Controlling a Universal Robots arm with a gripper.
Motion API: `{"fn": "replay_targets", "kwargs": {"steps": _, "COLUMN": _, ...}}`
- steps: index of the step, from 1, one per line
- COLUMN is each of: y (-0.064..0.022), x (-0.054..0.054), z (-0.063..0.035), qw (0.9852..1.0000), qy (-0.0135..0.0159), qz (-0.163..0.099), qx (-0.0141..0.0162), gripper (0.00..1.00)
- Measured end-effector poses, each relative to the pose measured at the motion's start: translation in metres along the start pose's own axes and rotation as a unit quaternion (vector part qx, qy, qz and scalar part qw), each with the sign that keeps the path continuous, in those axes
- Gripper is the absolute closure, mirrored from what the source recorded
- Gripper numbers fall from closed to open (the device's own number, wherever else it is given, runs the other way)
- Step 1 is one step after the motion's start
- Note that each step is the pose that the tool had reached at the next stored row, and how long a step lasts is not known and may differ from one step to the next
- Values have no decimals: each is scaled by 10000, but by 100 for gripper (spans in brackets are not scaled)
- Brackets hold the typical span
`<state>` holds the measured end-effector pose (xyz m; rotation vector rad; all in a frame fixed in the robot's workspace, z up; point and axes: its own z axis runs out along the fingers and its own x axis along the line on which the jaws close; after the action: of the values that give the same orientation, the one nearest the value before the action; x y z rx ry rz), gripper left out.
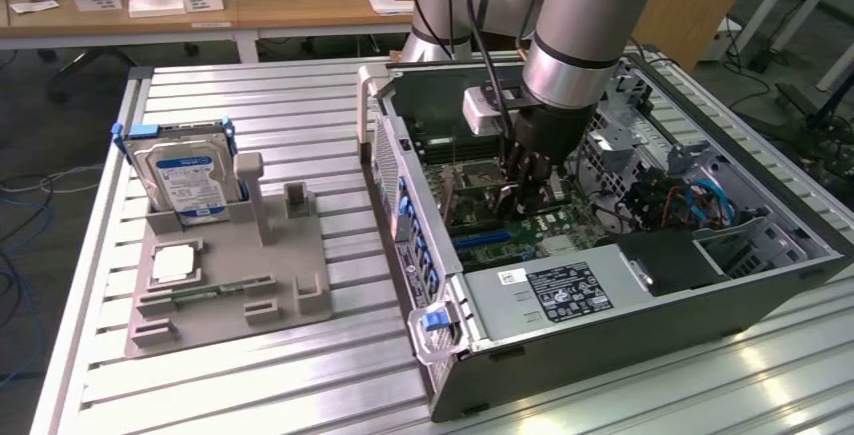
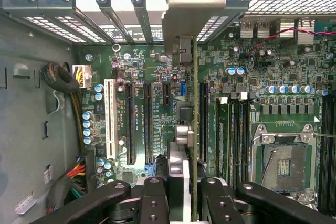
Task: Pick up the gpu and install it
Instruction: 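Insert the gpu into the slot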
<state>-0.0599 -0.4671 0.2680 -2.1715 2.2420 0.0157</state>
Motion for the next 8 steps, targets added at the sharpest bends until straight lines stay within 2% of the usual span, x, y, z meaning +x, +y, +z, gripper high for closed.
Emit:
{"fn": "replay_targets", "kwargs": {"steps": 5, "y": 9, "x": 0, "z": 12, "qw": 10000, "qy": -1, "qz": 1, "qx": 0, "gripper": 72}}
{"fn": "replay_targets", "kwargs": {"steps": 8, "y": 10, "x": 0, "z": 53, "qw": 10000, "qy": 0, "qz": 0, "qx": 0, "gripper": 72}}
